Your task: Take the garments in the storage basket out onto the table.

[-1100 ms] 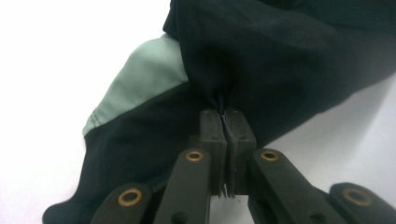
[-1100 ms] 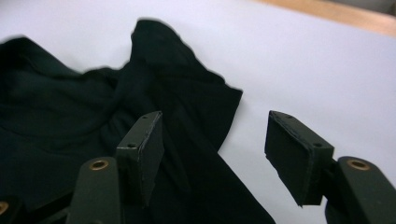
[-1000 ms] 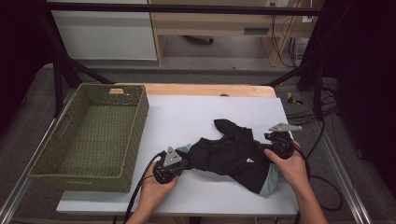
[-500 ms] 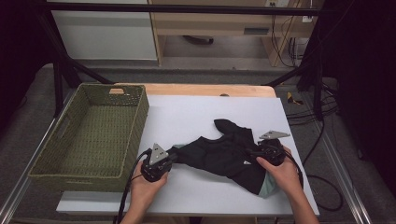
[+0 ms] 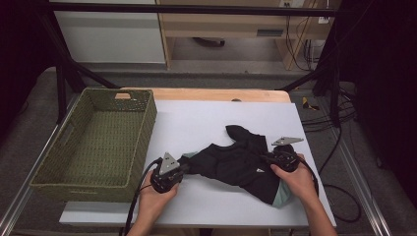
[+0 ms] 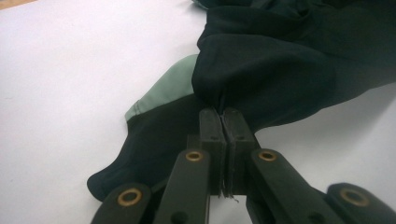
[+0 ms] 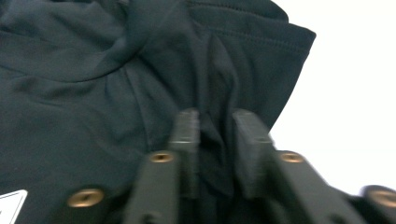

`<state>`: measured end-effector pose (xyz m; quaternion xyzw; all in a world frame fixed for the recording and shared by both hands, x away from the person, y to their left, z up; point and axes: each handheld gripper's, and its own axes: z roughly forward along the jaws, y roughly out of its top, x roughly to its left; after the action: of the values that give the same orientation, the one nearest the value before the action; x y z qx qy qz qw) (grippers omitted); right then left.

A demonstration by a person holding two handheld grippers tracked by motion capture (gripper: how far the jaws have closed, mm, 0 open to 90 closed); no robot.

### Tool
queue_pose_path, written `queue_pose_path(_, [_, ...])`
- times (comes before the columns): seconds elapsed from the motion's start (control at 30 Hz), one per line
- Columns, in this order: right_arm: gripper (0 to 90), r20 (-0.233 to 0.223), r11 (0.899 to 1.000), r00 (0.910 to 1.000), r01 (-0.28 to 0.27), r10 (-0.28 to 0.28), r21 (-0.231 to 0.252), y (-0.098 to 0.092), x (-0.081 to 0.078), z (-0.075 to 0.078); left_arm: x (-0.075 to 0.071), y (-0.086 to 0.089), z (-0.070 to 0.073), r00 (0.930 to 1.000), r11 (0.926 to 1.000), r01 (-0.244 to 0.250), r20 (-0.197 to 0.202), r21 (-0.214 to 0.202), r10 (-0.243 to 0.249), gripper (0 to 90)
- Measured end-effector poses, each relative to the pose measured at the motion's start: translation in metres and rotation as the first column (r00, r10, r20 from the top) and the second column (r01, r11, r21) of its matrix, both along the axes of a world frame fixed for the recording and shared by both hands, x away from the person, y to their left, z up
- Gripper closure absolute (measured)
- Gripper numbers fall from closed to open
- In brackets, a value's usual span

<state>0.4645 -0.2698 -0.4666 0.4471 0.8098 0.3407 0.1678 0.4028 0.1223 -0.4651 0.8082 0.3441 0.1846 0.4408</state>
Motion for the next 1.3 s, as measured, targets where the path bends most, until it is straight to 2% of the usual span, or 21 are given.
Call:
queue_pose_path(0.03, [85.2, 0.004, 1.0, 1.0, -0.008, 0.008, -0.01, 0.0, -0.001, 0.002, 0.0, -0.001, 0.0, 1.0, 1.0, 0.001, 0.003, -0.001, -0.001, 88.2])
queue_pose_path(0.17, [87.2, 0.043, 1.0, 0.9991, -0.003, 0.003, -0.022, -0.002, -0.009, 0.01, -0.002, -0.005, 0.002, 0.9997, 0.9997, 0.023, -0.002, 0.0, -0.023, 87.9])
queue_pose_path(0.23, [87.5, 0.08, 1.0, 0.9967, 0.015, -0.013, -0.022, -0.006, -0.016, 0.016, -0.003, -0.008, 0.002, 0.9995, 0.9995, 0.031, -0.004, 0.004, -0.031, 87.6])
queue_pose_path(0.3, [87.6, 0.114, 0.999, 0.9928, 0.037, -0.036, -0.001, -0.013, -0.023, 0.021, -0.003, -0.011, 0.0, 0.9992, 0.9992, 0.038, -0.007, 0.007, -0.038, 86.2])
queue_pose_path(0.4, [87.8, 0.147, 0.997, 0.9859, 0.08, -0.08, 0.009, -0.027, -0.032, 0.024, -0.003, -0.017, -0.002, 0.999, 0.9989, 0.045, -0.002, 0.014, -0.045, 77.9])
queue_pose_path(0.43, [87.8, 0.15, 0.996, 0.9845, 0.088, -0.09, 0.021, -0.031, -0.035, 0.024, -0.003, -0.019, -0.003, 0.9987, 0.9986, 0.05, 0.004, 0.013, -0.051, 76.1])
queue_pose_path(0.5, [87.7, 0.143, 0.994, 0.9837, 0.104, -0.109, 0.043, -0.037, -0.039, 0.021, -0.003, -0.024, -0.005, 0.9983, 0.9982, 0.056, 0.014, 0.02, -0.056, 66.8])
queue_pose_path(0.6, [87.7, 0.129, 0.992, 0.9838, 0.12, -0.124, 0.037, -0.043, -0.041, 0.013, -0.002, -0.03, -0.009, 0.9981, 0.9978, 0.052, 0.031, 0.041, -0.053, 54.0])
queue_pose_path(0.67, [87.8, 0.121, 0.99, 0.9824, 0.138, -0.142, 0.041, -0.047, -0.041, 0.009, 0.001, -0.033, -0.013, 0.9986, 0.9972, 0.049, 0.017, 0.056, -0.05, 45.2])
queue_pose_path(0.77, [87.8, 0.11, 0.985, 0.979, 0.168, -0.171, 0.04, -0.052, -0.041, 0.007, 0.002, -0.036, -0.019, 0.9979, 0.9959, 0.063, -0.015, 0.064, -0.062, 40.9])
queue_pose_path(0.83, [87.8, 0.104, 0.982, 0.9769, 0.184, -0.187, 0.041, -0.053, -0.039, 0.006, 0.002, -0.039, -0.019, 0.9976, 0.9945, 0.07, -0.005, 0.079, -0.07, 41.0])
queue_pose_path(0.9, [87.8, 0.091, 0.982, 0.9778, 0.185, -0.189, 0.045, -0.054, -0.038, 0.005, 0.003, -0.04, -0.018, 0.9964, 0.9945, 0.084, -0.019, 0.062, -0.083, 43.3])
queue_pose_path(0.93, [87.8, 0.087, 0.983, 0.9793, 0.18, -0.183, 0.043, -0.053, -0.038, 0.005, 0.003, -0.042, -0.018, 0.9957, 0.9936, 0.092, -0.02, 0.067, -0.091, 44.1])
queue_pose_path(1.0, [87.7, 0.08, 0.986, 0.9835, 0.159, -0.162, 0.047, -0.049, -0.039, 0.005, 0.002, -0.043, -0.017, 0.9932, 0.991, 0.115, -0.025, 0.068, -0.114, 59.1])
queue_pose_path(1.03, [87.7, 0.081, 0.988, 0.9847, 0.151, -0.154, 0.043, -0.047, -0.04, 0.005, 0.001, -0.044, -0.016, 0.9928, 0.9906, 0.119, -0.024, 0.069, -0.117, 62.0])
queue_pose_path(1.1, [87.7, 0.083, 0.99, 0.9866, 0.138, -0.141, 0.041, -0.043, -0.043, 0.007, -0.002, -0.044, -0.015, 0.9913, 0.9892, 0.131, -0.025, 0.066, -0.129, 76.6])
queue_pose_path(1.17, [87.7, 0.082, 0.99, 0.9873, 0.133, -0.136, 0.042, -0.04, -0.046, 0.007, -0.003, -0.041, -0.013, 0.9907, 0.9898, 0.132, -0.04, 0.054, -0.13, 85.9])
queue_pose_path(1.3, [87.8, 0.079, 0.992, 0.9895, 0.119, -0.121, 0.039, -0.034, -0.051, 0.006, -0.009, -0.024, -0.005, 0.9975, 0.9973, 0.068, -0.022, 0.029, -0.067, 88.6])
